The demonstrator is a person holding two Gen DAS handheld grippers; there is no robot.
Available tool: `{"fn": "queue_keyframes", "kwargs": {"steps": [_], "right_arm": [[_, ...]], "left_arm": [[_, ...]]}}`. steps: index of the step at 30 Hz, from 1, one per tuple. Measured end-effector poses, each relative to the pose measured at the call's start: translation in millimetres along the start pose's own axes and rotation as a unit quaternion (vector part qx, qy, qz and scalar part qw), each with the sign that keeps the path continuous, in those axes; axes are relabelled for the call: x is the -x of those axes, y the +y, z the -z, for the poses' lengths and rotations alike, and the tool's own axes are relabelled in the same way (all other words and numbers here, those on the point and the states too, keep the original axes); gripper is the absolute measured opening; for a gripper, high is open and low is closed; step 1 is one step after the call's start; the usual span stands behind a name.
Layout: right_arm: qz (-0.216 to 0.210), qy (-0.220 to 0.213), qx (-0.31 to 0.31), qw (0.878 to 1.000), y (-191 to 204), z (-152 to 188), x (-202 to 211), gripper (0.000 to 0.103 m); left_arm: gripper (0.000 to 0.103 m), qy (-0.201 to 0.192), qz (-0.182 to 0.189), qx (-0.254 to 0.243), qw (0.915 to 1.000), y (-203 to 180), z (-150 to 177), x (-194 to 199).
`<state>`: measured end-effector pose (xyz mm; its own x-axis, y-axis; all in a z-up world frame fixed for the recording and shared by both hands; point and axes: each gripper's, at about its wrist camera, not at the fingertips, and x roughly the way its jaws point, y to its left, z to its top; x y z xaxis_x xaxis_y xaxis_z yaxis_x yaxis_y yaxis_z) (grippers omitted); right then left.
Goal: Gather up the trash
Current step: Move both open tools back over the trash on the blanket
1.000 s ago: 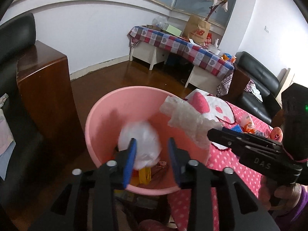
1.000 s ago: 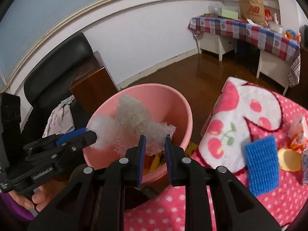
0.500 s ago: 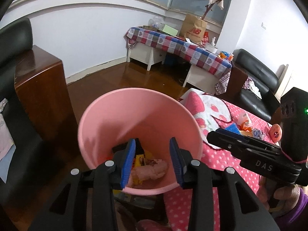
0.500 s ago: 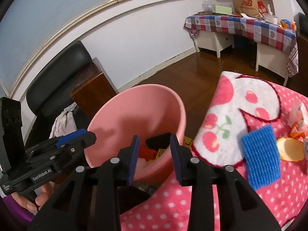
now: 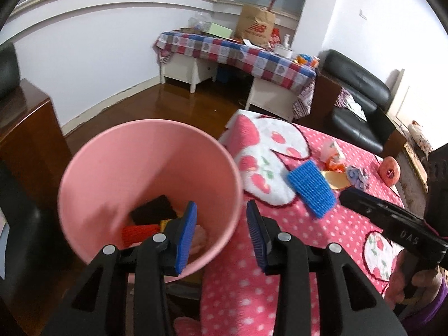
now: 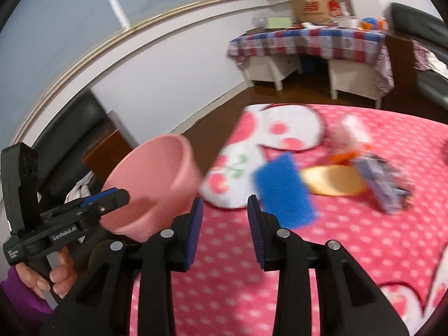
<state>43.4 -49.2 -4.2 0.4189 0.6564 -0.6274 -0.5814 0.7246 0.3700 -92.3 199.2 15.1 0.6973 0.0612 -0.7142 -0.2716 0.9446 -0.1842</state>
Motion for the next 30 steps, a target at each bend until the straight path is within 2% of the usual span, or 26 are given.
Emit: {"fn": "queue_keyframes", "kwargs": {"steps": [6, 8, 12, 17, 20, 22, 24, 25, 30], "right_arm": [[0.045, -0.029, -0.043, 0.998, -64, 4, 35, 0.034], [0.058, -0.028, -0.059, 0.996, -82, 4, 39, 0.044], [0.077, -0.025, -0.066, 0.994, -110, 1, 41, 0.046], [0.097, -0.013, -0.023, 0.995, -113, -8, 26, 0.049], [0.094, -0.005, 0.009, 0.995, -114, -18, 13, 0.055], [0.079, 0.001, 0.008, 0.997, -118, -21, 8, 0.055], [0.041, 0.013, 0.0, 0.999, -122, -26, 2, 0.055], [0.038, 0.014, 0.003, 0.999, -120, -26, 1, 0.055], [0.067, 0.024, 0.028, 0.997, -126, -27, -13, 0.055]], "left_arm": [[0.036, 0.012, 0.012, -0.026, 0.9995, -33, -9, -18], [0.036, 0.017, 0.016, -0.032, 0.9992, -42, -9, -24], [0.036, 0.029, 0.026, -0.044, 0.9982, -60, -11, -36], [0.036, 0.033, 0.033, -0.069, 0.9966, -82, -15, -45], [0.036, 0.032, 0.033, -0.076, 0.996, -86, -18, -47], [0.036, 0.031, 0.035, -0.076, 0.996, -89, -22, -48], [0.036, 0.032, 0.038, -0.074, 0.996, -91, -24, -50], [0.036, 0.032, 0.038, -0.073, 0.996, -91, -26, -51], [0.036, 0.032, 0.04, -0.08, 0.9955, -98, -31, -55]]}}
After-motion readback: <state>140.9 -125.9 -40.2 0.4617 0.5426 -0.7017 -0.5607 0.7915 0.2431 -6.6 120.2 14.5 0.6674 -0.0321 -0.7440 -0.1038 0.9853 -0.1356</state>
